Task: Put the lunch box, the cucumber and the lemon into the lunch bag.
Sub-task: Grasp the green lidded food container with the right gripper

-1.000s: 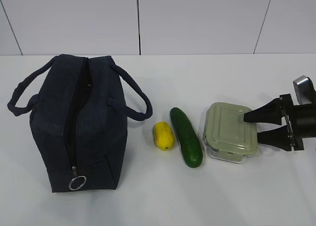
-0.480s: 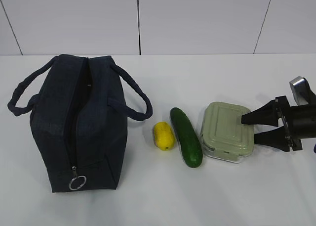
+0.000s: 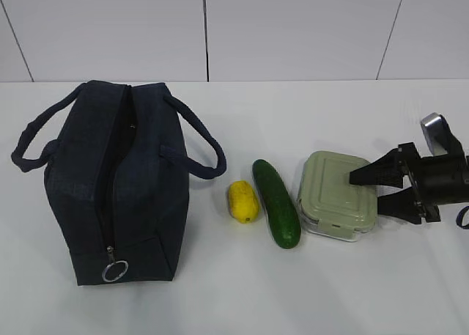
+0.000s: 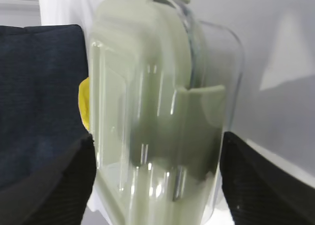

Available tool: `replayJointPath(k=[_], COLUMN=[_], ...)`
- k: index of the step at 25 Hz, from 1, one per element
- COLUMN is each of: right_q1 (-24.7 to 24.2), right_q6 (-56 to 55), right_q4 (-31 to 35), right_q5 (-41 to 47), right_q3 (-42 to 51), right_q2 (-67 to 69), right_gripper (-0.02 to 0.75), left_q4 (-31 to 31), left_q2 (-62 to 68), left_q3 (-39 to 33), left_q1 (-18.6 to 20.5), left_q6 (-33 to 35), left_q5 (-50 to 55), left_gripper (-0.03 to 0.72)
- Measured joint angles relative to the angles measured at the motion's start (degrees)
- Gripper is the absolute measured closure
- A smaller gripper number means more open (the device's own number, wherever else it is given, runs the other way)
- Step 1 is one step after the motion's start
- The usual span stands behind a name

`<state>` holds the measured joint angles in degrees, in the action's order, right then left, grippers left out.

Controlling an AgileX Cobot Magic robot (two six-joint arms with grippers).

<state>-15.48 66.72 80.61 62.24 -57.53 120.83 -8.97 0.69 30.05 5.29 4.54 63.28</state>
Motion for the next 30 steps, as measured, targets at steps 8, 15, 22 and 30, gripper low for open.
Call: replayJointPath(k=[8, 15, 22, 30], right_q1=[0.5, 0.6, 1.4, 1.4], right_q6=[0.0, 0.0, 0.0, 0.0], right_q4=[1.7, 1.9, 0.9, 0.9], right_q5=[-2.0, -2.7, -3.1, -3.4], right_q3=[0.0, 0.0, 0.0, 0.0], right_q2=[0.0, 0.0, 0.0, 0.0], right_gripper=[0.155, 0.155, 0.155, 0.155], left_q4=[0.0, 0.0, 0.0, 0.0], left_q2=[0.0, 0.0, 0.0, 0.0], left_q3=[0.0, 0.0, 0.0, 0.0], left_q1=[0.0, 0.0, 0.0, 0.0], left_q6=[0.0, 0.0, -0.2, -0.2], left_q5=[0.0, 0.0, 0.0, 0.0], left_gripper=[0.449, 0.449, 0.449, 0.449])
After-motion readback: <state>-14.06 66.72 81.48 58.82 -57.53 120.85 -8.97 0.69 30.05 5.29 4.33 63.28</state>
